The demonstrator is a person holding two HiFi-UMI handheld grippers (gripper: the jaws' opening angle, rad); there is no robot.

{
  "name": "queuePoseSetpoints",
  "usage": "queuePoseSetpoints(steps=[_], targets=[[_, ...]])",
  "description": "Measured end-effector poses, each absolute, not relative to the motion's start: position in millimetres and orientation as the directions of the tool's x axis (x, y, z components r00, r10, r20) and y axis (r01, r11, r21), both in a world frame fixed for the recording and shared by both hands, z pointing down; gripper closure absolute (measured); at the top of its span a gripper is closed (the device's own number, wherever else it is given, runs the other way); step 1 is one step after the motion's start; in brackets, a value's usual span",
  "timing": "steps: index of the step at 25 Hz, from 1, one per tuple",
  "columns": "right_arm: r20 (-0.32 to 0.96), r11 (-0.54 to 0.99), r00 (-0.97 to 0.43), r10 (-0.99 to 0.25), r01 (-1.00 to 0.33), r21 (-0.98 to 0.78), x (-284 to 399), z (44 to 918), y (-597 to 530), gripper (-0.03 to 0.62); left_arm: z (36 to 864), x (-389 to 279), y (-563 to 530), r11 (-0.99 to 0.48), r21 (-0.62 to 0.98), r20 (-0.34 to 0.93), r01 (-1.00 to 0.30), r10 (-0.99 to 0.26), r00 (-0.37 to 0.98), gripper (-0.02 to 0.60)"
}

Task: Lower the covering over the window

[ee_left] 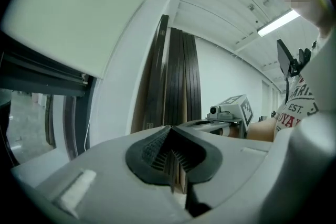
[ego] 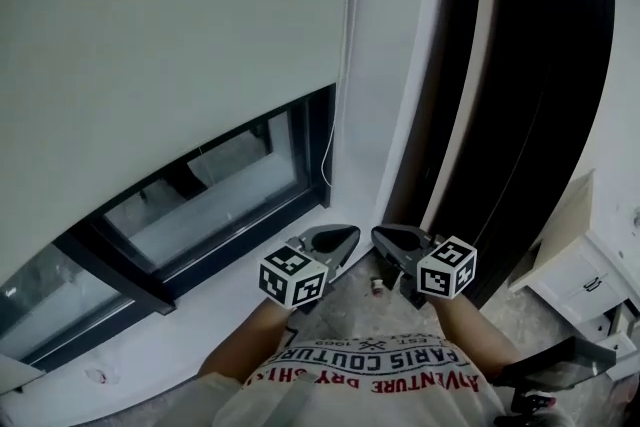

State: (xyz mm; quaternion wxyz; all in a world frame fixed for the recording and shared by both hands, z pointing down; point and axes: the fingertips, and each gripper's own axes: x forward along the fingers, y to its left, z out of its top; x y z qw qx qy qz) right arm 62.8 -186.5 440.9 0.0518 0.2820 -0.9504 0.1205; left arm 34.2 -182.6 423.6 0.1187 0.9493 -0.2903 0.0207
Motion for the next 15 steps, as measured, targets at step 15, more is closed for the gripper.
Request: queuePoseSetpoints(steps=[15], targets=[[0.149,0.81,-0.853,-0.501,-0.522,-0.267,117,461,35,0.594,431,80,42,-0.769,0.195,0.121,-0.609,-0.598,0.793,0.578]])
